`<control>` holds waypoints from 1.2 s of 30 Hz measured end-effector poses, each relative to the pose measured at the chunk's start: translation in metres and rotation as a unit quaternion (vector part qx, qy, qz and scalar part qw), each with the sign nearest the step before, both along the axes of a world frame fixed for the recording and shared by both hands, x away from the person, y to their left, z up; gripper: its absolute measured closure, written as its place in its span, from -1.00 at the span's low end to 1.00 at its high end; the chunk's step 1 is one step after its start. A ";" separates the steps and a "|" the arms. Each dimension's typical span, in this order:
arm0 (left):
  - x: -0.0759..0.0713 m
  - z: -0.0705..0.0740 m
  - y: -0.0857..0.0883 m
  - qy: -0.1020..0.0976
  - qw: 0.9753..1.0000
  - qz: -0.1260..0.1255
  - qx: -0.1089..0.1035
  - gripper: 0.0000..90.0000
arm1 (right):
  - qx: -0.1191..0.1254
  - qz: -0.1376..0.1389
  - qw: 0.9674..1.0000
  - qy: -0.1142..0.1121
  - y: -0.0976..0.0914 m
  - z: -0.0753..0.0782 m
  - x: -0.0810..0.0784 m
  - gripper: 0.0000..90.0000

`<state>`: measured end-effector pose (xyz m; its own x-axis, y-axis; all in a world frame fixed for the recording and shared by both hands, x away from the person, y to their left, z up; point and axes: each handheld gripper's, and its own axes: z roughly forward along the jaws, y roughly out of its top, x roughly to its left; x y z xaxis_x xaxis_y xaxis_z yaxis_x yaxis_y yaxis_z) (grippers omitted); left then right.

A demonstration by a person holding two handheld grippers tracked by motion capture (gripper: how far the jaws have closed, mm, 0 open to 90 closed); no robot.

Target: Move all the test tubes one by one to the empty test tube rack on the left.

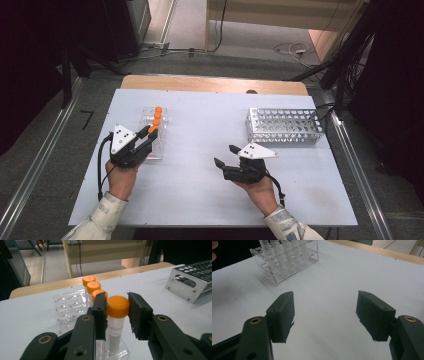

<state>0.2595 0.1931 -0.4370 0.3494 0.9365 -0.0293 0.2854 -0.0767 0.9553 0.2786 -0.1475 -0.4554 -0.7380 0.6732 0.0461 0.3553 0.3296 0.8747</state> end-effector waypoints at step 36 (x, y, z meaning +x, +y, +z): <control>-0.018 0.003 -0.003 0.004 0.999 0.010 -0.035 -0.43 | 0.011 -0.037 0.999 -0.009 -0.026 0.007 0.005 -0.34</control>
<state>0.2418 0.1900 -0.4343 0.3294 0.9391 -0.0980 0.2945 -0.0036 0.9557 0.2835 -0.1735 -0.4483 -0.6866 0.7254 0.0488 0.3631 0.2840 0.8874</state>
